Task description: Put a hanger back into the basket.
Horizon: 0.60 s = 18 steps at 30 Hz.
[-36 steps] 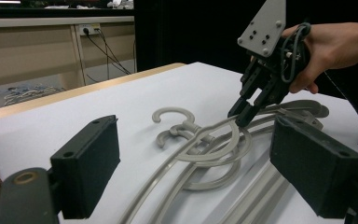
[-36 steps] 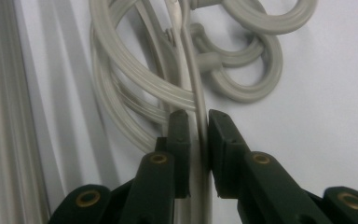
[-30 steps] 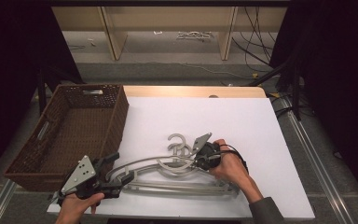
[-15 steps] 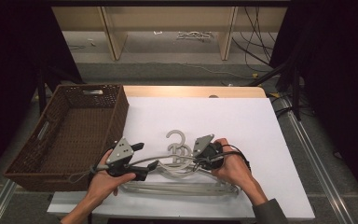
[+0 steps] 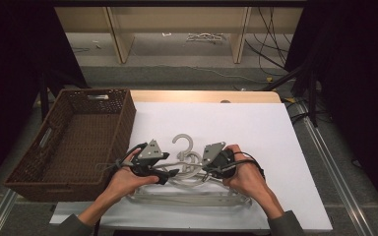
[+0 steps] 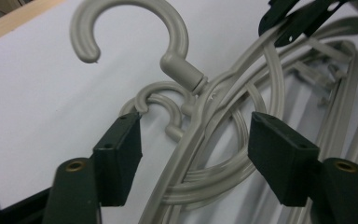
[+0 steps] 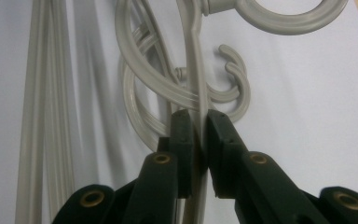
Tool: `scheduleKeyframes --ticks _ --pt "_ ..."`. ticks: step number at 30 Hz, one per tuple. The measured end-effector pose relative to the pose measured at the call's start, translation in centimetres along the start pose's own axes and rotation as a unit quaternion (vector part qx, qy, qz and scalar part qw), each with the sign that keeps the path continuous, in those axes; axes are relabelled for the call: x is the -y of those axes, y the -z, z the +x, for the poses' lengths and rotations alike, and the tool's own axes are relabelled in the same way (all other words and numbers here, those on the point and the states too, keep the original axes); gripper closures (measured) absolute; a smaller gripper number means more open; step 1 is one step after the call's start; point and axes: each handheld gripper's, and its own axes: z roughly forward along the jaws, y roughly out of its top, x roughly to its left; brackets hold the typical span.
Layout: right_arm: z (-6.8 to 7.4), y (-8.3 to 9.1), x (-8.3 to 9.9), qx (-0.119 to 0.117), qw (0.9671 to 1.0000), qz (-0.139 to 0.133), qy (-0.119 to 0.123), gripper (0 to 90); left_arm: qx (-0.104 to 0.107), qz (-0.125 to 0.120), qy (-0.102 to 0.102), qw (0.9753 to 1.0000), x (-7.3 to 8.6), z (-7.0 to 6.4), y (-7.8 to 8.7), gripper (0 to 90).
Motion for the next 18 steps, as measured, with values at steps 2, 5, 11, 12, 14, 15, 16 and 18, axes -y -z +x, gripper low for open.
scheduleKeyframes --ticks 2,5,11,12,14,15,16,18 --pt "0.0 0.1 -0.1 0.001 1.0000 -0.001 0.003 81.6 0.003 0.002 -0.007 1.0000 -0.3 -0.2 -0.4 39.4" --pt "0.0 0.2 -0.1 0.001 1.0000 -0.002 0.004 81.6 0.010 0.015 -0.023 0.9996 -0.6 -0.3 -0.9 45.1" --pt "0.1 0.3 -0.2 0.002 1.0000 -0.001 0.008 81.6 0.017 0.033 -0.053 0.9979 -1.0 0.0 -1.4 64.5" --pt "0.1 0.3 -0.2 0.000 1.0000 -0.001 0.007 81.6 0.011 0.039 -0.069 0.9968 -1.1 0.0 -1.4 68.5" --pt "0.1 0.3 -0.2 0.000 1.0000 -0.001 0.009 81.5 0.013 0.042 -0.081 0.9958 -1.2 0.1 -1.4 72.9" --pt "0.1 0.3 -0.2 0.000 1.0000 -0.001 0.008 81.6 0.017 0.043 -0.084 0.9953 -1.3 0.1 -1.3 72.9" --pt "0.0 0.4 -0.1 -0.001 0.9999 -0.006 0.009 81.5 0.013 0.035 -0.120 0.9920 -1.6 0.4 -1.2 74.6" --pt "-0.1 0.5 -0.1 0.002 0.9999 -0.009 0.010 81.4 0.019 0.048 -0.110 0.9926 -1.7 -0.2 -0.6 76.6"
